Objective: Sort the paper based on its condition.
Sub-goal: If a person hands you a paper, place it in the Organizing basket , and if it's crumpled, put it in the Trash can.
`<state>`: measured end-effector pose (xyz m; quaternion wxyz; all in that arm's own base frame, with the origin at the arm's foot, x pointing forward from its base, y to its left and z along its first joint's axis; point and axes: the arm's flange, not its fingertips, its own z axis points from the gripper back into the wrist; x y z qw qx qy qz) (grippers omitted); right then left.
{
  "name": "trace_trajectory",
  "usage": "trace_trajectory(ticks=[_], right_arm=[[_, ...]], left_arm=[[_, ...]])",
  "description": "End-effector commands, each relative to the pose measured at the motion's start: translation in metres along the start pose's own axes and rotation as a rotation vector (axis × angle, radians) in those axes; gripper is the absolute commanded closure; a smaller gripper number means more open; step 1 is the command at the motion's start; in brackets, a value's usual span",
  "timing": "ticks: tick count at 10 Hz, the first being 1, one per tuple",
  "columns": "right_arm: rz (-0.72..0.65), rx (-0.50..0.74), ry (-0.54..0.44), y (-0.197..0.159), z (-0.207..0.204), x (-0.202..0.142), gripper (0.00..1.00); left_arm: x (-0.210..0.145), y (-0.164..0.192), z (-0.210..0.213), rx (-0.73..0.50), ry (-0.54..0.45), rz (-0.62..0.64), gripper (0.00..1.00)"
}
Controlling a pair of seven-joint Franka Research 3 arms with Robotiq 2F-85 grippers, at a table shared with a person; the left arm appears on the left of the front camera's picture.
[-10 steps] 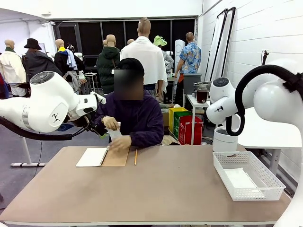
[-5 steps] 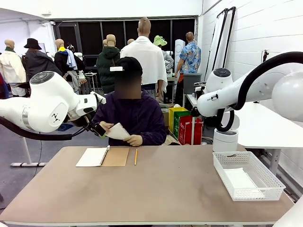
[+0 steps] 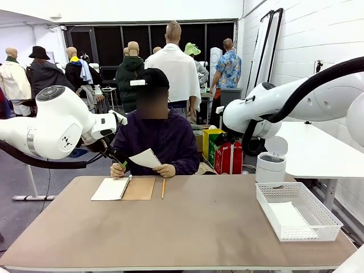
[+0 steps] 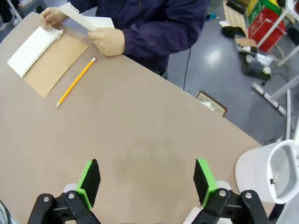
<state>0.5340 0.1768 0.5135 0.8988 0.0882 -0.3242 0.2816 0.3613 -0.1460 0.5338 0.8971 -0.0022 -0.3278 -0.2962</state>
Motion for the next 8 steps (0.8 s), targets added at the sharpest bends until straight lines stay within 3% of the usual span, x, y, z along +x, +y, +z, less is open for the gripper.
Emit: trace_trajectory(ticks=[1, 6, 8], right_arm=[[-0.059, -0.064, -0.001, -0.008, 0.0, 0.001, 0.0], [-0.05, -0.045, 0.002, -0.013, 0.002, -0.001, 0.0], [-0.029, -0.003, 0.026, -0.001, 0.014, -0.019, 0.0]], left_arm=[[0.001, 0.001, -0.001, -0.001, 0.003, 0.003, 0.0], [0.001, 0.001, -0.001, -0.001, 0.003, 0.003, 0.0], [0.001, 0.001, -0.001, -0.001, 0.003, 0.003, 0.0]])
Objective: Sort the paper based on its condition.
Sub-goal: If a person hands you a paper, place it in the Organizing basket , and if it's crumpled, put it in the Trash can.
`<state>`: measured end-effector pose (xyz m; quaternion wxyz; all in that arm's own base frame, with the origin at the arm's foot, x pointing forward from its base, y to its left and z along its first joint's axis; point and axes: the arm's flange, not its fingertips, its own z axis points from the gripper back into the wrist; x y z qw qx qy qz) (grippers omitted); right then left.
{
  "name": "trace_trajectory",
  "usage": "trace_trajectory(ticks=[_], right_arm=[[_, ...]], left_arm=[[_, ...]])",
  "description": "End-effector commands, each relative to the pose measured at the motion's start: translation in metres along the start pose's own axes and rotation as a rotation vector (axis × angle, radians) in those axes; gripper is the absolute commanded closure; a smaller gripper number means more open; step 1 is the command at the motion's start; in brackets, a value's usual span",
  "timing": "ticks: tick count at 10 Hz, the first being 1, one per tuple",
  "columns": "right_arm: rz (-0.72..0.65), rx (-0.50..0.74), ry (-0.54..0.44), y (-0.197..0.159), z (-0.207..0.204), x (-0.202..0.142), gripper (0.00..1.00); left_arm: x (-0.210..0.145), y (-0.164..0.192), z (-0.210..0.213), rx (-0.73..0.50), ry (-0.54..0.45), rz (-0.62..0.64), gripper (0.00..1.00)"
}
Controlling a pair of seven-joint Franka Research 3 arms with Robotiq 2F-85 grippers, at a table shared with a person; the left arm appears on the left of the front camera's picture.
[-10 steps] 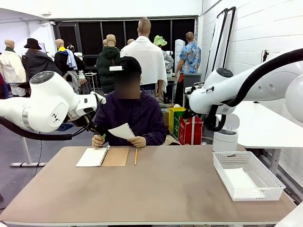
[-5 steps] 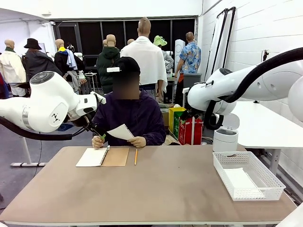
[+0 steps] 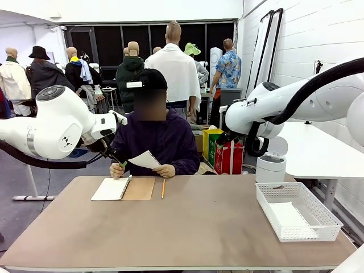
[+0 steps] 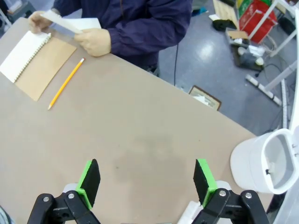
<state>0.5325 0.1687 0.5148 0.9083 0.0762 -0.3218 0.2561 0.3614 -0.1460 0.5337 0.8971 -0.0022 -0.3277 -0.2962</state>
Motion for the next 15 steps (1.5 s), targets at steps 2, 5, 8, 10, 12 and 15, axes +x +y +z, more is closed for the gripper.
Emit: trace_trajectory(ticks=[2, 5, 8, 10, 12, 15], right_arm=[[0.066, 0.117, -0.024, 0.014, 0.026, -0.034, 0.0], [0.114, 0.18, -0.064, 0.039, 0.045, -0.056, 0.0], [0.182, 0.244, -0.065, 0.061, 0.056, -0.073, 0.0], [0.223, 0.292, -0.063, 0.073, 0.056, -0.078, 0.0], [0.26, 0.327, -0.046, 0.084, 0.052, -0.083, 0.0], [0.252, 0.285, -0.021, 0.092, 0.055, -0.075, 0.0]], left_arm=[[0.001, 0.001, -0.001, -0.001, 0.003, 0.003, 0.0], [0.001, 0.001, -0.001, -0.001, 0.003, 0.003, 0.0], [0.001, 0.001, -0.001, -0.001, 0.003, 0.003, 0.0], [0.001, 0.001, -0.001, -0.001, 0.003, 0.003, 0.0], [0.001, 0.001, -0.001, -0.001, 0.003, 0.003, 0.0], [0.001, 0.001, -0.001, -0.001, 0.003, 0.003, 0.0]])
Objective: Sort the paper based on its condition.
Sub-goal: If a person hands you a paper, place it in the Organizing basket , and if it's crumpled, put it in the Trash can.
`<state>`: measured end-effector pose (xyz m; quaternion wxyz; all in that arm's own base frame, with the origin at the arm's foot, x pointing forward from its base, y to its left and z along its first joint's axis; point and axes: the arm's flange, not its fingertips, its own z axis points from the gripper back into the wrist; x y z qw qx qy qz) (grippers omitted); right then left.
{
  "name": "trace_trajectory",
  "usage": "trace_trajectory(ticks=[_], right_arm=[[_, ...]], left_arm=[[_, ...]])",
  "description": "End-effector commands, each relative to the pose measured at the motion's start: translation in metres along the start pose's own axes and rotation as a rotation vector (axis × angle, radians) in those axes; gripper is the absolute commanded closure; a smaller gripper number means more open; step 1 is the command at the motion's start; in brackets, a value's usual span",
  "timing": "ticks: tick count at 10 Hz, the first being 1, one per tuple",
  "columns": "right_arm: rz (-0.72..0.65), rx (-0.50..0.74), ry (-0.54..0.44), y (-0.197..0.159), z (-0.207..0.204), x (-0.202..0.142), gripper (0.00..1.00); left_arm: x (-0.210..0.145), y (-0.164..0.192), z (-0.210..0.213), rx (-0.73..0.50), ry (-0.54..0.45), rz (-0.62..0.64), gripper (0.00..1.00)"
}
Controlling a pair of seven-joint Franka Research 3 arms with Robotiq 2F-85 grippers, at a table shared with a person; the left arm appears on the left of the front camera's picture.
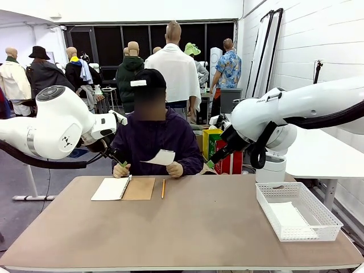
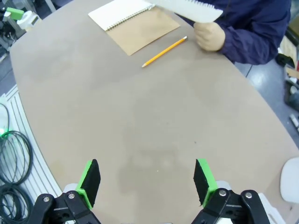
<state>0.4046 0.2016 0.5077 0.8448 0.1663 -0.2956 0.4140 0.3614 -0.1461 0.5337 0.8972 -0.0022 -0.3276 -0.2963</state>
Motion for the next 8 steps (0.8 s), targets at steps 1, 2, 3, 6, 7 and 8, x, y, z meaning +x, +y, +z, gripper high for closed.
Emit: trace_trajectory(ticks=[1, 2, 3, 6, 7, 8], right_arm=[[-0.006, -0.005, -0.006, -0.0015, 0.0015, 0.0004, 0.0], [-0.006, -0.005, -0.006, -0.0015, 0.0015, 0.0004, 0.0], [-0.006, -0.005, -0.006, -0.0015, 0.0015, 0.0004, 0.0], [-0.006, -0.005, -0.006, -0.0015, 0.0015, 0.0004, 0.0], [-0.006, -0.005, -0.006, -0.0015, 0.0015, 0.0004, 0.0], [-0.006, -0.005, -0.006, -0.0015, 0.0015, 0.0004, 0.0]], left_arm=[[0.0006, 0.0012, -0.0005, -0.001, 0.003, 0.003, 0.0], [0.0006, 0.0012, -0.0005, -0.001, 0.003, 0.003, 0.0], [0.0006, 0.0012, -0.0005, -0.001, 0.003, 0.003, 0.0], [0.0006, 0.0012, -0.0005, -0.001, 0.003, 0.003, 0.0], [0.0006, 0.0012, -0.0005, -0.001, 0.003, 0.003, 0.0], [0.0006, 0.0012, -0.0005, -0.001, 0.003, 0.003, 0.0]])
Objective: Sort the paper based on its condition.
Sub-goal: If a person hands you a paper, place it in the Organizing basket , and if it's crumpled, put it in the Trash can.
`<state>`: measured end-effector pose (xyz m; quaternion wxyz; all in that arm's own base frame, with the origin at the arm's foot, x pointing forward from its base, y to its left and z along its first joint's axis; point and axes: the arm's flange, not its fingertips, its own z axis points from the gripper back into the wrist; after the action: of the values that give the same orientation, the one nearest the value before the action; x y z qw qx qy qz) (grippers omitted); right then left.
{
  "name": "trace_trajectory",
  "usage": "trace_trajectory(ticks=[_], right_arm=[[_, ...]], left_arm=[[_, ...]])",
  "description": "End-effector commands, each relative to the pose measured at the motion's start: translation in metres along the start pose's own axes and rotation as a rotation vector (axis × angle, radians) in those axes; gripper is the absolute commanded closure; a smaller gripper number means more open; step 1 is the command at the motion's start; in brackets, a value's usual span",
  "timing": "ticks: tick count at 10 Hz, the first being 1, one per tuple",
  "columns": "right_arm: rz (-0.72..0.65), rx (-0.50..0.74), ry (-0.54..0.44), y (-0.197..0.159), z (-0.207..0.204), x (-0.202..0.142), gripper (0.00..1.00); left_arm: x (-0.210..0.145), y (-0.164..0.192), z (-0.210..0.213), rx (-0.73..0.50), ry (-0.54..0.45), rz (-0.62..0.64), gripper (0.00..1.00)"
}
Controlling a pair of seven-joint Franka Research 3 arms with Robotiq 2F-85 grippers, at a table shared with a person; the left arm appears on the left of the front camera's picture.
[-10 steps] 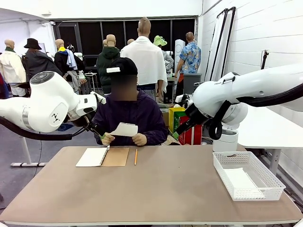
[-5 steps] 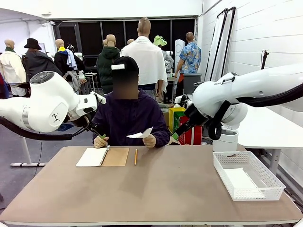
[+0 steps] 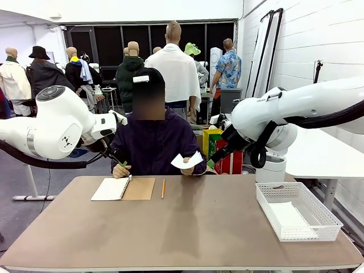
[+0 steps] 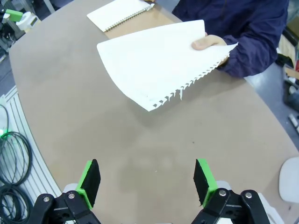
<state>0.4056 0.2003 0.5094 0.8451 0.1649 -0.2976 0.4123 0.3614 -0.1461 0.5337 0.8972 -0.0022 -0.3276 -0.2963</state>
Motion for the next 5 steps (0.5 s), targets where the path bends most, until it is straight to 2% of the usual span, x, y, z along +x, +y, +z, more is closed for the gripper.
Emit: trace_trajectory(ticks=[1, 5], right_arm=[[-0.004, 0.0, -0.003, 0.0, -0.0002, -0.0004, 0.0], [0.0, 0.0, 0.0, 0.0001, 0.0, 0.0, 0.0]], left_arm=[[0.0006, 0.0012, -0.0005, -0.001, 0.003, 0.003, 0.0], [0.0006, 0.0012, -0.0005, -0.001, 0.003, 0.003, 0.0]])
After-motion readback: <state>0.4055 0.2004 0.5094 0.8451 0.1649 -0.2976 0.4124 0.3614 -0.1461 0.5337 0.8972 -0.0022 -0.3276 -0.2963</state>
